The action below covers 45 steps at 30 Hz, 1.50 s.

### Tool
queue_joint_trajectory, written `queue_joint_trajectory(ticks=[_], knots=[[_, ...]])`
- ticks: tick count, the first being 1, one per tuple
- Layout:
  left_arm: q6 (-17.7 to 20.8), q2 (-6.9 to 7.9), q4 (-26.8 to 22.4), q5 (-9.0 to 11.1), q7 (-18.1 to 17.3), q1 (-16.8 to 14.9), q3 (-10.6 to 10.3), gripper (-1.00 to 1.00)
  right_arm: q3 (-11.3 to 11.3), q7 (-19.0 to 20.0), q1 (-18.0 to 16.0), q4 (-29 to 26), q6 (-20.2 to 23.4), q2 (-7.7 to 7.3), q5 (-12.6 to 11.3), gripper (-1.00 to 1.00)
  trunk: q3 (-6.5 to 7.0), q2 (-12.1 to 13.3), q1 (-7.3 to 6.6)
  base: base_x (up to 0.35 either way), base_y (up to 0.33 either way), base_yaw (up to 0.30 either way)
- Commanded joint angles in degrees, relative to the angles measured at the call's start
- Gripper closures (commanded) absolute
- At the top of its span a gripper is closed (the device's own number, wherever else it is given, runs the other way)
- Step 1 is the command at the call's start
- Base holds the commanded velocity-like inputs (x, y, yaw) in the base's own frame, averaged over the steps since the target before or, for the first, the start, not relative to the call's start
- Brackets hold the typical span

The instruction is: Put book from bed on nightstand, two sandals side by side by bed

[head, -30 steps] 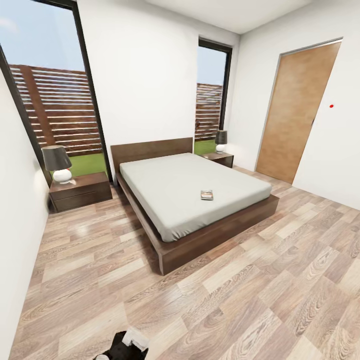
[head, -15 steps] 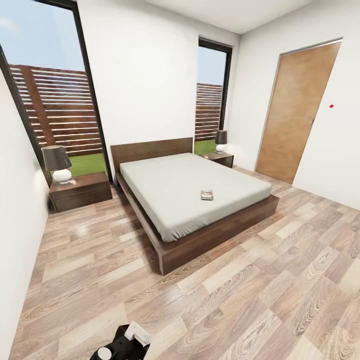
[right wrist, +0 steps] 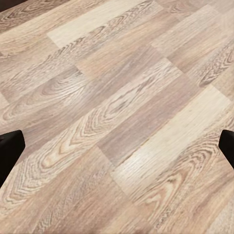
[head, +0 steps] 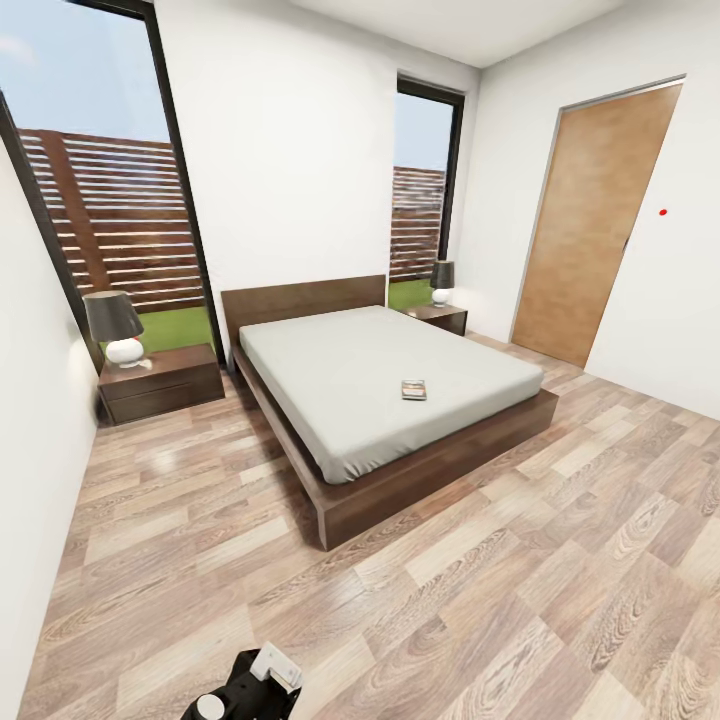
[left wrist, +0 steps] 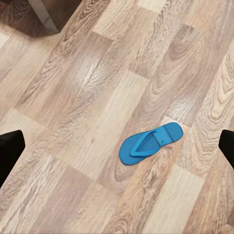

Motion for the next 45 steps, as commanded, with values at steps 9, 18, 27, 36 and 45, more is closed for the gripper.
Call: queue_joint_trajectory(ticks=[9, 18, 27, 36, 45], knots=[[2.29, -0.16, -0.15, -0.19, -0.23, -0.01, 0.04, -1.00, -0.04, 0.04, 0.00, -0.03, -0.12, 0.07, -0.06, -1.00, -0.23, -0.43, 0.22, 0.000, 0.000, 0.000], [6.50, -0.17, -0.45, -0.21, -0.23, -0.01, 0.04, -1.00, -0.04, 0.04, 0.00, -0.04, -0.12, 0.07, -0.06, -1.00, -1.85, -4.04, 2.20, 0.000, 0.000, 0.000], [6.83, -0.17, -0.49, -0.21, -0.23, -0.01, 0.04, -1.00, -0.03, 0.04, 0.00, -0.05, -0.12, 0.07, -0.06, -1.00, -3.46, -7.65, 4.17, 0.000, 0.000, 0.000], [6.83, -0.17, -0.49, -0.21, -0.24, 0.00, 0.05, -1.00, -0.02, 0.04, 0.00, -0.03, -0.12, 0.06, -0.06, -1.00, -5.08, -11.26, 6.15, 0.000, 0.000, 0.000], [6.67, -0.17, -0.49, -0.21, -0.23, -0.01, 0.04, -1.00, 0.13, 0.09, 0.00, -0.05, -0.12, 0.01, -0.06, -1.00, -5.80, -12.86, 7.03, 0.000, 0.000, 0.000]])
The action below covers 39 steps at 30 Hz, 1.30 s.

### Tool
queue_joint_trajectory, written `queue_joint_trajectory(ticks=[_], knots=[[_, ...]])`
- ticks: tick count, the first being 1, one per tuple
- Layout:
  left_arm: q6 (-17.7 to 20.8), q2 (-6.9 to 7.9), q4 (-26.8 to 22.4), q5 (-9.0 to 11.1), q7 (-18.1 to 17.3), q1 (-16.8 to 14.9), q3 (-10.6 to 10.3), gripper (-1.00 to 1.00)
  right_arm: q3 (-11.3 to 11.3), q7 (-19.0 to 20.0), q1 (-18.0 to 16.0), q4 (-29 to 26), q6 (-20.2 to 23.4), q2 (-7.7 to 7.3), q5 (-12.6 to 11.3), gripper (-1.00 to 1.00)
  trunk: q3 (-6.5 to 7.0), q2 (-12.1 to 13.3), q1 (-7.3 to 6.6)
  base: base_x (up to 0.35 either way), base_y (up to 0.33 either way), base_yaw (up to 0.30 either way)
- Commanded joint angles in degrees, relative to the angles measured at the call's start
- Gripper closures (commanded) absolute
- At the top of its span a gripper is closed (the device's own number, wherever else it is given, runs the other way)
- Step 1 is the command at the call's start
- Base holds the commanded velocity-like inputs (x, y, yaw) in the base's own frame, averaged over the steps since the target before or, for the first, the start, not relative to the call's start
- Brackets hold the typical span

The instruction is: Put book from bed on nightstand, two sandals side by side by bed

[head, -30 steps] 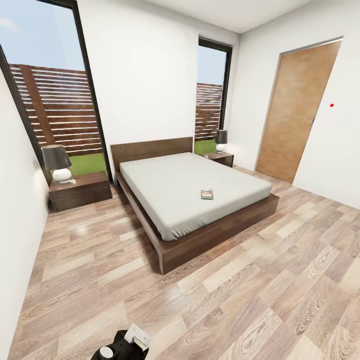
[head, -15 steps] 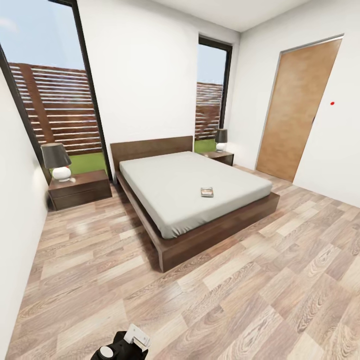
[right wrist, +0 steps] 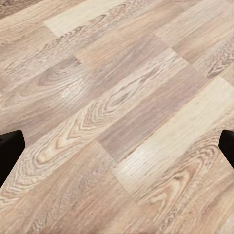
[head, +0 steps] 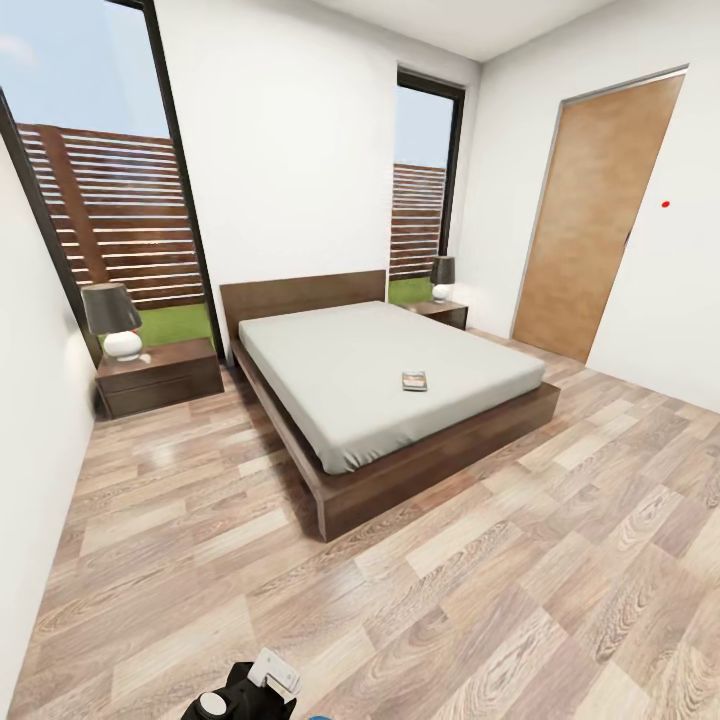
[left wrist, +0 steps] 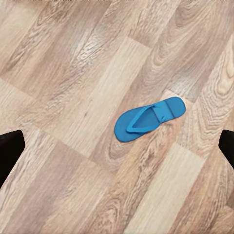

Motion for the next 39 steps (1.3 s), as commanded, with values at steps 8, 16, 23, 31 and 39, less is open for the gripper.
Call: queue_joint_trajectory(ticks=[8, 16, 23, 31, 39], knots=[[0.32, -0.01, -0.13, -0.49, -0.28, -0.01, 0.04, -1.00, 0.04, 0.23, 0.00, -0.03, -0.12, 0.00, -0.07, -1.00, -0.41, -0.83, 0.44, 0.000, 0.000, 0.000], [0.33, -0.01, -0.10, -0.49, -0.28, -0.01, 0.04, -1.00, -0.01, 0.25, 0.00, -0.03, -0.12, 0.00, -0.06, -1.00, -1.84, -4.04, 2.19, 0.000, 0.000, 0.000], [0.33, -0.04, -0.13, -0.49, -0.28, -0.01, 0.04, -1.00, -0.96, -0.33, -0.09, -2.32, -0.12, -0.17, 0.20, -1.00, -2.92, -6.44, 3.51, 0.000, 0.000, 0.000], [0.33, -0.08, -0.04, -0.49, -0.36, -0.01, 0.04, -1.00, -1.09, -2.36, -15.41, -1.24, -0.01, -1.01, 0.07, -1.00, -2.92, -6.44, 3.51, 0.000, 0.000, 0.000], [0.33, -0.19, -0.04, -0.49, -0.37, -0.01, -0.03, -1.00, -0.81, -16.82, -17.69, -0.58, -3.00, -1.12, 0.23, -1.00, -2.92, -6.44, 3.51, 0.000, 0.000, 0.000]])
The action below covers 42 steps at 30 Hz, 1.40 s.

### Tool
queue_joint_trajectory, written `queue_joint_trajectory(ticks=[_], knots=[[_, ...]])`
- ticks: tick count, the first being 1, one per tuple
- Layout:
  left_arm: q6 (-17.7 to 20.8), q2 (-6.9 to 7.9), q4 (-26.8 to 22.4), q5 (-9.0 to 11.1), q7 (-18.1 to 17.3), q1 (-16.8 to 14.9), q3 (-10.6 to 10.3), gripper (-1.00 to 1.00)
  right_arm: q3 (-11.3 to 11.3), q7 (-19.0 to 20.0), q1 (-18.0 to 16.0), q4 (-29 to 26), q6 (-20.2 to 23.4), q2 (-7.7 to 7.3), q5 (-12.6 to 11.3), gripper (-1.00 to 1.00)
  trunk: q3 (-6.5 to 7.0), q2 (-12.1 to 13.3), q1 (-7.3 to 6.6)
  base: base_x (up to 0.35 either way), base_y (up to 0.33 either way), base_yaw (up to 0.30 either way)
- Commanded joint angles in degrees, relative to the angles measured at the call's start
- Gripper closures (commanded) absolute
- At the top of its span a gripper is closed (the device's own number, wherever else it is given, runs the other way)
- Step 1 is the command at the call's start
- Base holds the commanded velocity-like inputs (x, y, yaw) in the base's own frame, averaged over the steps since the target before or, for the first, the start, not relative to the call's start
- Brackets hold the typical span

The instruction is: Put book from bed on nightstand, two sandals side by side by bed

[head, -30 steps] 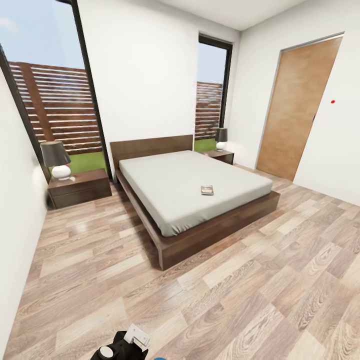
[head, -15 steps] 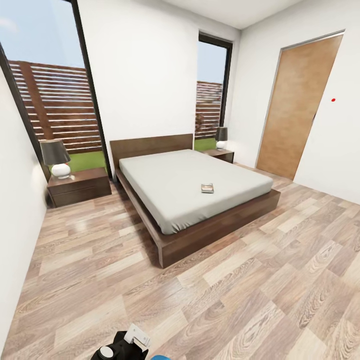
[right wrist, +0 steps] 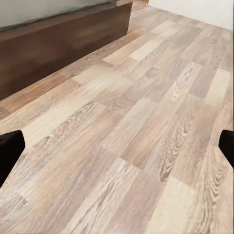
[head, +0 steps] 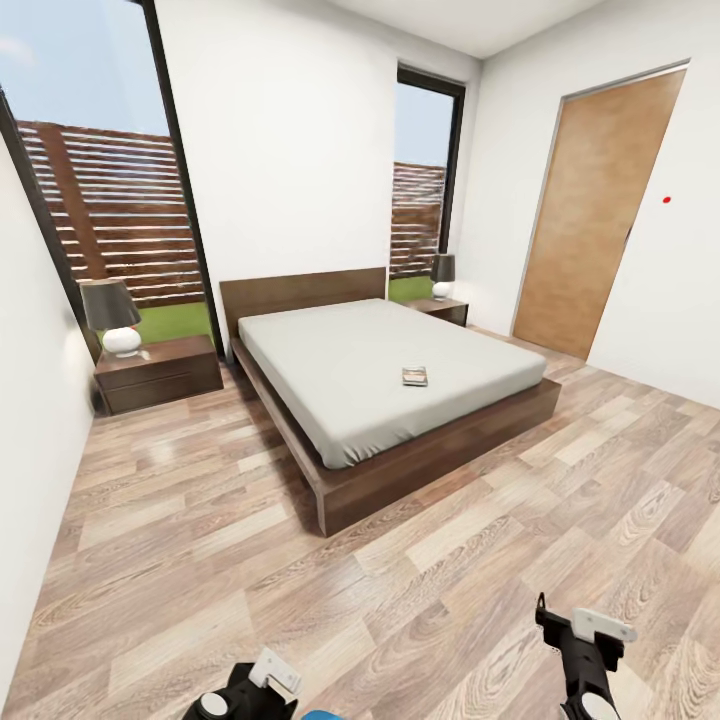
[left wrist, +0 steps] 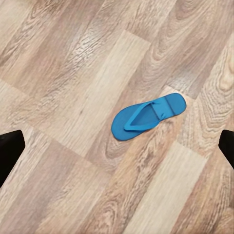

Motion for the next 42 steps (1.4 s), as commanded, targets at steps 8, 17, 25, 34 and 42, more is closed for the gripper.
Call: queue_joint_trajectory(ticks=[8, 17, 25, 34, 42], knots=[[0.33, -0.34, -0.04, -0.57, -0.28, -0.01, 0.03, -1.00, 0.12, -0.73, -0.10, 0.23, -9.25, -2.10, -0.24, -1.00, -1.49, -3.24, 1.75, 0.000, 0.000, 0.000], [0.34, -0.36, -0.04, -0.58, -0.31, -0.01, 0.03, -1.00, 0.14, -0.77, -0.10, 0.59, -9.48, -2.22, -0.17, -1.00, -3.11, -6.85, 3.73, 0.000, 0.000, 0.000], [0.43, -0.33, -0.23, -0.50, -0.38, -0.01, 0.11, -1.00, 0.11, -0.79, -0.10, 0.66, -9.48, -2.03, 0.01, -1.00, -4.55, -10.05, 5.48, 0.000, 0.000, 0.000], [9.39, -2.32, -2.80, -3.55, -5.29, -1.90, -3.73, -1.00, 0.13, -0.79, -0.10, 0.68, -9.48, -1.89, 0.01, -1.00, -5.08, -11.26, 6.14, 0.000, 0.000, 0.000], [11.34, -2.44, -4.33, -17.42, -26.24, -8.52, -12.01, -1.00, 0.18, -0.79, -0.10, 0.68, -9.48, -1.75, 0.01, -1.00, -5.08, -11.26, 6.14, 0.000, 0.000, 0.000]])
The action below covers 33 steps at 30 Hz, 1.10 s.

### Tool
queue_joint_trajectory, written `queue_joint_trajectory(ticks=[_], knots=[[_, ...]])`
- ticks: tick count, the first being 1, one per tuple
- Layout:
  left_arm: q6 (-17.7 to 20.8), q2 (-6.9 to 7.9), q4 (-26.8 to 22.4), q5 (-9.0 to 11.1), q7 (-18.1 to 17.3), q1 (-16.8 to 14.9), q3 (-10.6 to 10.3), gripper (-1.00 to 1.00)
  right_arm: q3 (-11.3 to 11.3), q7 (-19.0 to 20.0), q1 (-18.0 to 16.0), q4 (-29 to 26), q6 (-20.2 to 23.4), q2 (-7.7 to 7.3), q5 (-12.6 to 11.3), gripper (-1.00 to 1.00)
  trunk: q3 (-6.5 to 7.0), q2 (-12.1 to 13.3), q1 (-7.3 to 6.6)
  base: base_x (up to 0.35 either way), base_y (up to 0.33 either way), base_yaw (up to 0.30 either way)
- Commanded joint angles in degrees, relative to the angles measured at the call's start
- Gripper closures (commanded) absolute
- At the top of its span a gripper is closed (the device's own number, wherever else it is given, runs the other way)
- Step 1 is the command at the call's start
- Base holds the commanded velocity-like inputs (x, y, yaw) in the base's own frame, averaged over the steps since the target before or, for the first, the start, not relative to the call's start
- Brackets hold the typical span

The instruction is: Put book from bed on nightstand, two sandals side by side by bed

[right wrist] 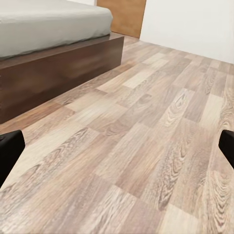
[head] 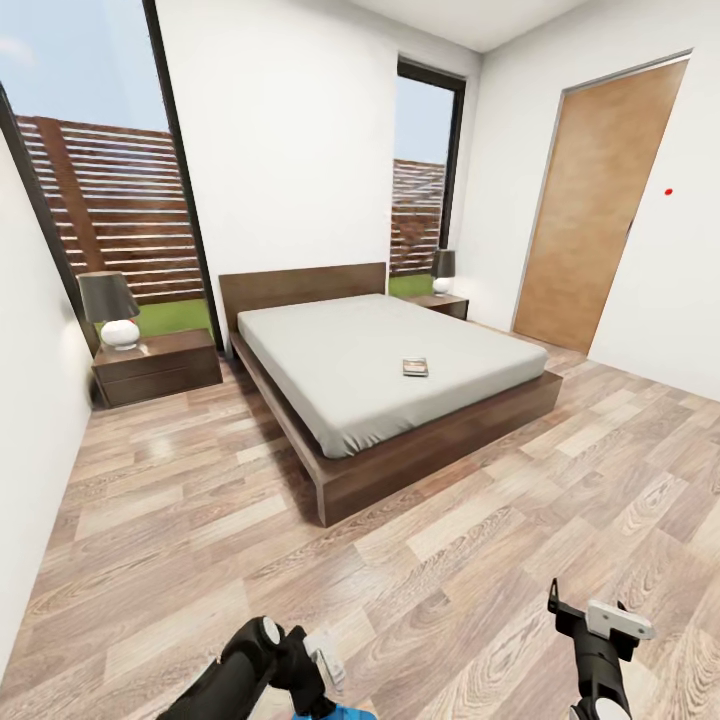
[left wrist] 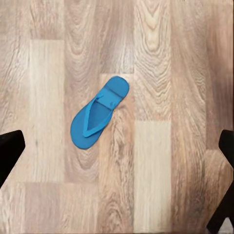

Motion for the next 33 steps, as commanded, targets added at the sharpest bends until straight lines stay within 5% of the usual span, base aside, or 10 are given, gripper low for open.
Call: queue_joint_trajectory(ticks=[1, 8, 20, 33], knots=[[0.28, 0.11, -0.11, -0.95, -2.82, -1.10, -0.20, -1.00, 0.05, -0.12, -0.04, 0.03, -0.17, 0.03, -0.03, -1.00, -0.06, -0.03, -0.01, 0.000, 0.000, 0.000], [0.33, 0.17, -0.19, -1.80, -5.27, -2.18, -0.36, -1.00, 0.09, -0.12, -0.04, 0.03, -0.17, 0.06, -0.03, -1.00, -0.06, -0.03, -0.01, 0.000, 0.000, 0.000], [0.42, 0.22, -0.09, -1.68, -5.26, -2.27, -0.16, -1.00, 0.10, -0.12, -0.04, 0.02, -0.20, 0.02, 0.06, -1.00, -2.22, -4.84, 2.63, 0.000, 0.000, 0.000], [2.99, 0.06, -0.11, -1.47, -5.36, -2.27, 2.40, -1.00, 0.10, -0.12, -0.04, 0.03, -0.17, 0.06, 0.06, -1.00, -4.55, -10.05, 5.48, 0.000, 0.000, 0.000]])
